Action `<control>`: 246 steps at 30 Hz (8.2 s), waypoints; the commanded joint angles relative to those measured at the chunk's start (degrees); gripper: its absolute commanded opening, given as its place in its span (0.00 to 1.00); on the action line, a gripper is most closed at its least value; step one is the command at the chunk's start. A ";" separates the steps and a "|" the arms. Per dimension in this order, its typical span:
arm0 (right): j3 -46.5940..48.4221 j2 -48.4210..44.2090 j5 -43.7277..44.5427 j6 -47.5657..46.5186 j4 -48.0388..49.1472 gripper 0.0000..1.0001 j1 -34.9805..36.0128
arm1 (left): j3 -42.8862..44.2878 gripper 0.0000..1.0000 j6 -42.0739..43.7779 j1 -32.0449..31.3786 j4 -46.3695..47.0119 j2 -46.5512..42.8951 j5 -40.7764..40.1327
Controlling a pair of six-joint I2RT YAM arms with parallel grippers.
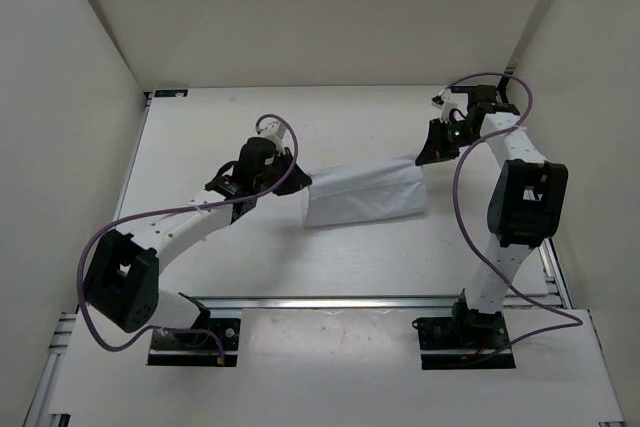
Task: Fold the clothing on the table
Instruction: Fold the skirt
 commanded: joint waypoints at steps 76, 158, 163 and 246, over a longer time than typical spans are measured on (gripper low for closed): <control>7.35 14.68 2.99 0.56 0.15 0.01 3.44 | 60.74 0.98 11.98 -2.75 -27.47 53.00 18.94; 3.06 -12.92 9.94 -1.11 -0.81 0.00 17.33 | 21.42 0.00 -17.20 -4.34 15.34 39.98 19.38; 2.53 -13.88 8.54 -1.38 -0.98 0.00 17.24 | 22.04 0.00 -18.08 -4.08 16.22 41.12 17.98; -3.01 -7.64 15.83 -11.92 -0.81 0.82 33.50 | 22.91 0.00 -10.69 -3.46 -2.85 44.37 12.61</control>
